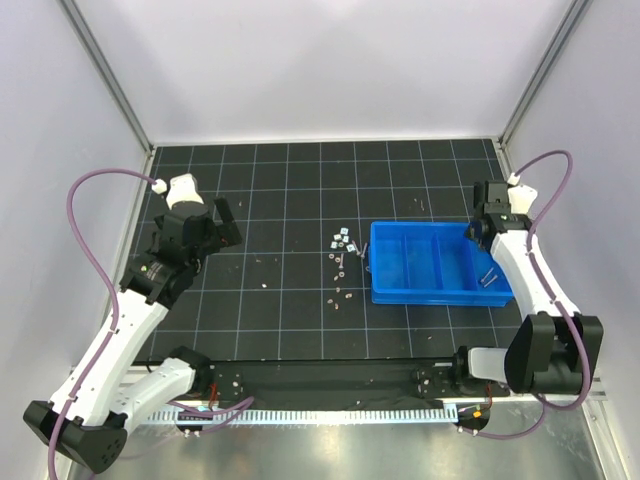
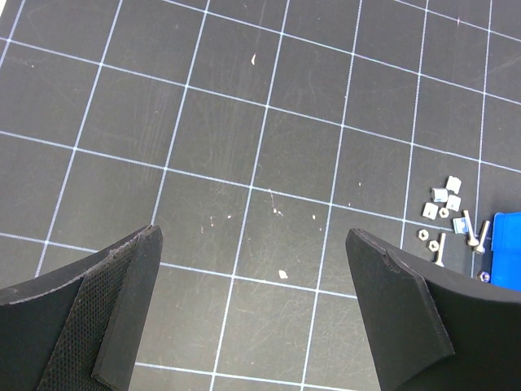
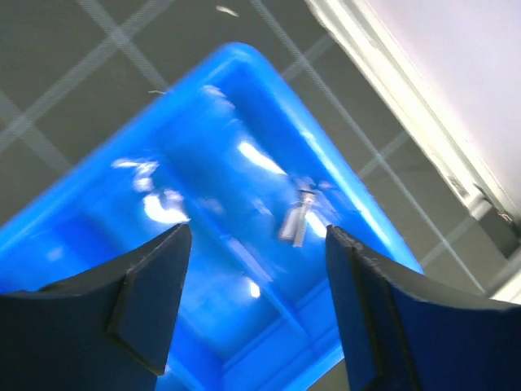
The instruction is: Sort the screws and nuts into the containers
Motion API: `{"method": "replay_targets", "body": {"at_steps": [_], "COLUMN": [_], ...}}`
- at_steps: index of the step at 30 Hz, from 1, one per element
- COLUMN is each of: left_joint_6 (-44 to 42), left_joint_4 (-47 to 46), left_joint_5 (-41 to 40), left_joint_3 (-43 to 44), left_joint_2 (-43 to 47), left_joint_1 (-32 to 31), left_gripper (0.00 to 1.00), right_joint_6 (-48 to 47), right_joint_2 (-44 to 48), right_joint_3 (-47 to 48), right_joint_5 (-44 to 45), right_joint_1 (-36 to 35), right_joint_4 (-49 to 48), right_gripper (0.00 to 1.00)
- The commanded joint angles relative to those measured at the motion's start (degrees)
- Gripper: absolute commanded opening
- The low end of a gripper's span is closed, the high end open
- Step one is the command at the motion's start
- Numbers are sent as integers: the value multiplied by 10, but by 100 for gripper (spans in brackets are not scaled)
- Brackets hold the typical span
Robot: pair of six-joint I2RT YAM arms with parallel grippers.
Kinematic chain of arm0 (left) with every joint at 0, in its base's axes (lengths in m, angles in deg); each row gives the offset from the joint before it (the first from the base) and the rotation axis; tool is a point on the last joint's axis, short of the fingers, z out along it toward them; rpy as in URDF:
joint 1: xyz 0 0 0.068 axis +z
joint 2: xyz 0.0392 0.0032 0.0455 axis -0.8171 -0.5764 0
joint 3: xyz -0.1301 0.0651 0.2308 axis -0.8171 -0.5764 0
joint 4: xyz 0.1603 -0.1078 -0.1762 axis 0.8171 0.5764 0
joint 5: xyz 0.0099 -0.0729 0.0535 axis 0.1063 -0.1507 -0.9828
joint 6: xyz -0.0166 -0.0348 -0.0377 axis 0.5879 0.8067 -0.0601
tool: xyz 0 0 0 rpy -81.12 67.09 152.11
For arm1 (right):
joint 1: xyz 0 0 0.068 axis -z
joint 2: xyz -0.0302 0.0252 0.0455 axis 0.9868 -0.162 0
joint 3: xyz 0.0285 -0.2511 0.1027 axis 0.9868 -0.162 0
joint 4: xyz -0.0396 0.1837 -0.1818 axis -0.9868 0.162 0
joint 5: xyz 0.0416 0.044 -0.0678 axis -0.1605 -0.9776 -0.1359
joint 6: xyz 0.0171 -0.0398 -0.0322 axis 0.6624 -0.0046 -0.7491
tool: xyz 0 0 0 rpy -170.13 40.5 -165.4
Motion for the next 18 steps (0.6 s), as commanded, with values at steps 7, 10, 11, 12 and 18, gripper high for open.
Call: {"method": "replay_targets", "body": {"at_steps": [7, 10, 11, 12, 18], "left_joint_6": [-8, -8, -8, -8, -8], "left_joint_4": [-20, -20, -20, -20, -18], "left_joint_5": [4, 2, 2, 3, 0], "left_joint_3": [-2, -2, -3, -3, -1], "left_joint_2": [6, 5, 5, 5, 6], "left_joint_1": [8, 8, 8, 8, 10], "left_gripper": [100, 100, 100, 99, 100], "right_joint_6": [20, 40, 41, 36, 49], "right_joint_2": [-30, -103, -127, -147, -301], "right_joint_3": [176, 222, 235, 247, 329], "right_joint_5": [-67, -84, -86, -98, -119], "right_joint_1": [-279, -355, -373, -395, -439], "right_joint_4": [-3, -37, -43, -57, -17], "right_gripper": [76, 75, 75, 74, 68]}}
